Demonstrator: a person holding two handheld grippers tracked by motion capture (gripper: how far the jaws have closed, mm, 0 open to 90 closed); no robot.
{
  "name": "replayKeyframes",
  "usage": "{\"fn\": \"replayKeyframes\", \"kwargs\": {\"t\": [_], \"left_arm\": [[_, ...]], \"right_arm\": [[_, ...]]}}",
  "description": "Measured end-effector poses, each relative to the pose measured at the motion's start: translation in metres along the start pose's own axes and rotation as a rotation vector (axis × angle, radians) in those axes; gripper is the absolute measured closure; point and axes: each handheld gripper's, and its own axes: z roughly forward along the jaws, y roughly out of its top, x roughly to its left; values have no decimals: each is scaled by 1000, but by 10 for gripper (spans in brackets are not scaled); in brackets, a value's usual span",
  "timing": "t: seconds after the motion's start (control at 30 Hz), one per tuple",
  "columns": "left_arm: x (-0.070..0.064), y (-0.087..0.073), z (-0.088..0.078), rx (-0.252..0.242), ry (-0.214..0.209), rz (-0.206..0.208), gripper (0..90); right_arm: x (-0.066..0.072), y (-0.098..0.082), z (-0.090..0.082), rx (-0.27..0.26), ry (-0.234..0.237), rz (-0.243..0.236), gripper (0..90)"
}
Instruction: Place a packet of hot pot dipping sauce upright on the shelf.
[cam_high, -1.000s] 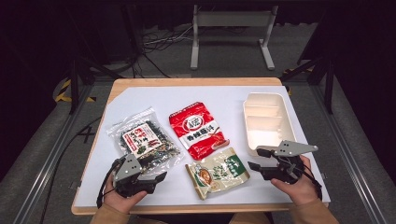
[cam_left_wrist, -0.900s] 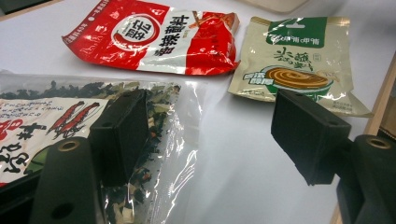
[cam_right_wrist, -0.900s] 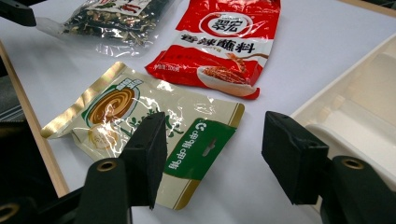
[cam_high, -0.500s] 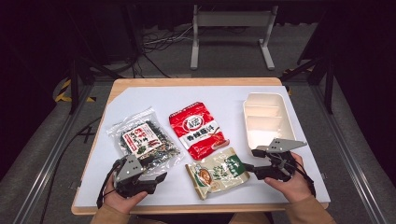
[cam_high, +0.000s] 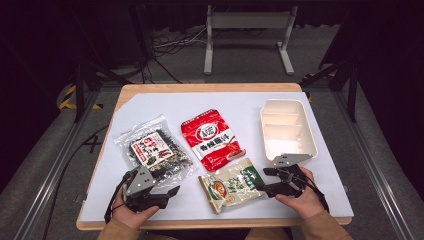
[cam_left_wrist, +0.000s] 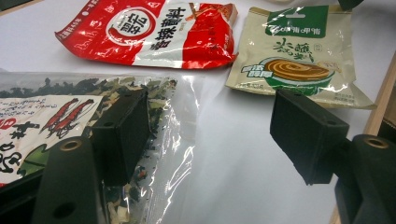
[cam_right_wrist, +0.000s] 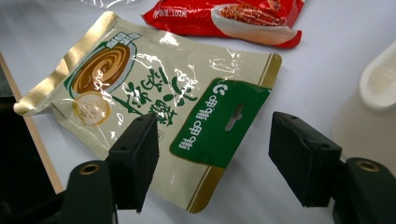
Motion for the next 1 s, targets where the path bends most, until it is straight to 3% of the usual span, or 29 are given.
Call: {"fn": "replayKeyframes", "kwargs": {"t": [0.47,0.6,0.73,0.87,0.97,1.0], "left_arm": [[0,0,1,7,2,0,288],[0,0,1,7,0,1,291],[0,0,1,11,-6,1,299],[-1,0,2,12,-5,4,301],[0,0,1,12,-6,4,302],[-1,0,2,11,-4,4,303]], "right_arm": [[1,-5,14,92,55,5,328],[0,-5,17,113,102,14,368],[1,-4,19,125,116,13,401],[0,-4,18,116,139,24,470],[-1,-3,15,90,162,33,509],[1,-1,13,58,181,37,533]]}}
